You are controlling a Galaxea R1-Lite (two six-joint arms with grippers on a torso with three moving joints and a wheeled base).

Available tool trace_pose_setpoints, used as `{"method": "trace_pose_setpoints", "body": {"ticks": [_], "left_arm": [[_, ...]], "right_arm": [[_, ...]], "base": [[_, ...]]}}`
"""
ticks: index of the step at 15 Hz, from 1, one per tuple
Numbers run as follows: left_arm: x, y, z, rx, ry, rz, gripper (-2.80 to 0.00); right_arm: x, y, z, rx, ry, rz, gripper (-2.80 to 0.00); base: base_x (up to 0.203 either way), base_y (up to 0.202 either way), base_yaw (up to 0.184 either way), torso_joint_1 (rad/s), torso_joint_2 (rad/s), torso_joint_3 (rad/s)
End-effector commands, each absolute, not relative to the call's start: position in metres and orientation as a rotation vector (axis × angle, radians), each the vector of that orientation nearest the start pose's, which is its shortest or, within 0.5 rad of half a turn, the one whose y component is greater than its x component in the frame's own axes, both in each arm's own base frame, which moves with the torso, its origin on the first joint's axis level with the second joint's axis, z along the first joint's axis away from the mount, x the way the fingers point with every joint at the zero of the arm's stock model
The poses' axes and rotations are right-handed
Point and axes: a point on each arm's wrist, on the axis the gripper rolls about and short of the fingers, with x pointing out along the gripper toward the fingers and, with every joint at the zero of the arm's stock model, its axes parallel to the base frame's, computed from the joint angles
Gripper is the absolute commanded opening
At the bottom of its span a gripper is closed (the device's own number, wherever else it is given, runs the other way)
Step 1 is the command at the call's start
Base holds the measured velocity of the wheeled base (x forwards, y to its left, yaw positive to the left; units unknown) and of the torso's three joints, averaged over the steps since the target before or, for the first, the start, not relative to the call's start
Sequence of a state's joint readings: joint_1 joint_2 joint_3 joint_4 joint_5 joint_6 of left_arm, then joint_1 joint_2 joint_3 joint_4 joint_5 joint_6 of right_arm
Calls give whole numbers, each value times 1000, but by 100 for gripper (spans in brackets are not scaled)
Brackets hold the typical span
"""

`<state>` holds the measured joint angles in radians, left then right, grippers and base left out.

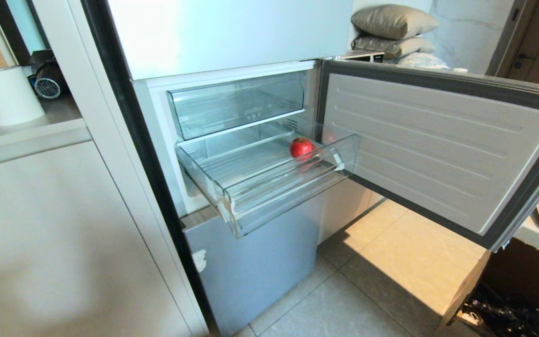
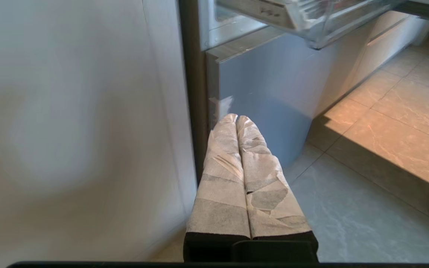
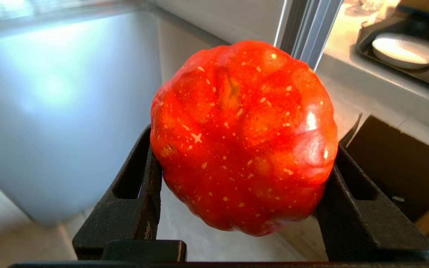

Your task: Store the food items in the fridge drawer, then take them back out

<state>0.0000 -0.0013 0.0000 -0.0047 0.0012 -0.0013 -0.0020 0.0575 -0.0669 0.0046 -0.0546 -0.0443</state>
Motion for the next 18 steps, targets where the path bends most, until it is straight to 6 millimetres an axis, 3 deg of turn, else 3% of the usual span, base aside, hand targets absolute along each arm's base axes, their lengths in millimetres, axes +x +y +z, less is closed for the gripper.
{"method": "trace_pose_setpoints", "body": {"ticks": [1, 4, 6, 9, 12, 15, 18], "left_arm": [[-23, 0, 75, -2, -5, 2, -280], [-23, 0, 75, -2, -5, 2, -280], [-23, 0, 75, -2, -5, 2, -280], [-23, 0, 76, -2, -6, 2, -280], [-23, 0, 76, -2, -6, 2, -280], [-23, 0, 76, -2, -6, 2, -280], [-23, 0, 75, -2, -5, 2, -280]], "right_arm": [[-14, -2, 120, 2, 49, -114, -280], [29, -10, 159, 127, 228, -381, -280], [64, -34, 170, 201, 313, -605, -280], [106, -89, 178, 282, 327, -776, -280], [134, -146, 184, 327, 326, -881, -280], [151, -209, 179, 350, 347, -981, -280], [153, -266, 163, 358, 337, -1077, -280]], "base": [[0, 0, 0, 0, 0, 0], [0, 0, 0, 0, 0, 0], [0, 0, 0, 0, 0, 0], [0, 0, 0, 0, 0, 0], [0, 0, 0, 0, 0, 0], [0, 0, 0, 0, 0, 0], [0, 0, 0, 0, 0, 0]]}}
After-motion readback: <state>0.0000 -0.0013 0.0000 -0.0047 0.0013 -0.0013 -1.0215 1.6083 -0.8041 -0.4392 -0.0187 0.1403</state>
